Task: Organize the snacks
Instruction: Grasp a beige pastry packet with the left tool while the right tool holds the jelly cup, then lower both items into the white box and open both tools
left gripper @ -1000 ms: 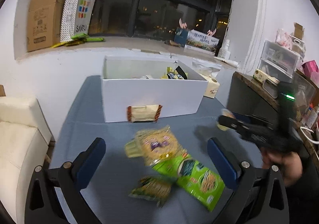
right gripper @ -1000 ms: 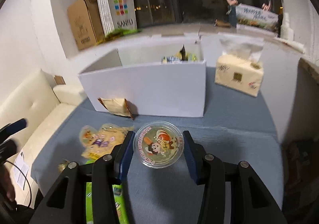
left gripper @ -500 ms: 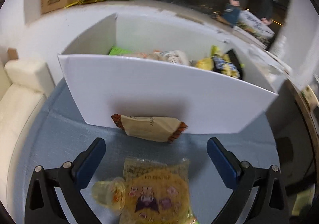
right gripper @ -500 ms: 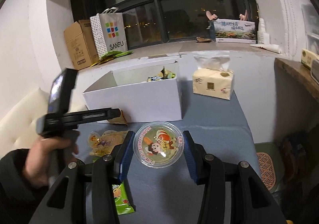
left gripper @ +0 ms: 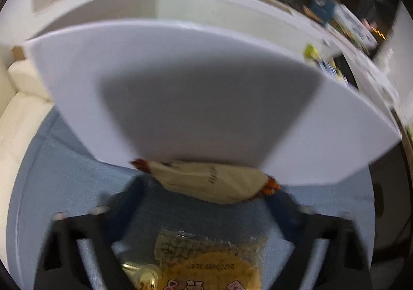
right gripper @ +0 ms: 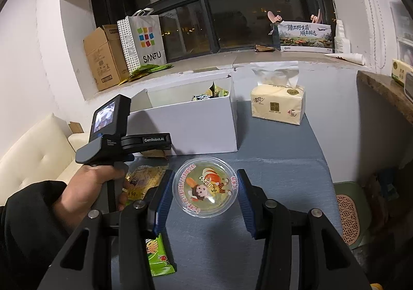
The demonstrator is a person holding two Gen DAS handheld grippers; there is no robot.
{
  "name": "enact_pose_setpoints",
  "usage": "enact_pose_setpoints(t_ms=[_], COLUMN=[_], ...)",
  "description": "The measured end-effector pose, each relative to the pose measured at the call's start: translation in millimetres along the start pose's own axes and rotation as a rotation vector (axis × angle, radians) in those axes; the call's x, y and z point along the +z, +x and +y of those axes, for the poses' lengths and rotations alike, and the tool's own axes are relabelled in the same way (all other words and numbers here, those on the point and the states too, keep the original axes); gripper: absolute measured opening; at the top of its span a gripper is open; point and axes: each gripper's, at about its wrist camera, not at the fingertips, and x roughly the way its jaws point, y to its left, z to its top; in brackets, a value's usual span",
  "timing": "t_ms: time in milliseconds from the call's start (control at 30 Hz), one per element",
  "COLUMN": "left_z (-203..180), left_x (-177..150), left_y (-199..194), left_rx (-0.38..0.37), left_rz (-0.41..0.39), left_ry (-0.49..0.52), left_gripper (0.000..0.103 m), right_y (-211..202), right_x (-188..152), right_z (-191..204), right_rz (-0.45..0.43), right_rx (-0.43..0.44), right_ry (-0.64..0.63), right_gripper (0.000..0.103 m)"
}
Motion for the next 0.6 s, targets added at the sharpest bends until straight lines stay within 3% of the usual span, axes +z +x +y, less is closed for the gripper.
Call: enact_pose_setpoints(t_ms=[67,200,400,600], left_z=[-0.2,6.1,21.5,33.5], left_x=[-2.0,-4.7,-15.2,-8.1], left_y=[-4.3,-21.0,-79.5,-141.4], left_rx=[-0.046,-0.122,-0.265,-0.317], left_rz=[-0.010,-0.056,-0.182,-0.326], left_ry=[0.018,0.025,0.077,0.168], left_gripper=[0.062,0.061,0.061,0.061], right_y=[0.5,1.5,2.1,3.7], right_x=[-1.0,-1.9,-2.7,1.9], right_z=[0.7,1.3,3.2,10.0], right_rz=[0.003,0.005,0.009,0.000], right_rx=[0.003,0.004,0.008,0.011], right_ry=[-0.002,-0.004,-0.012,-0.039], right_gripper=[0.051,0.051,0.051,0.052])
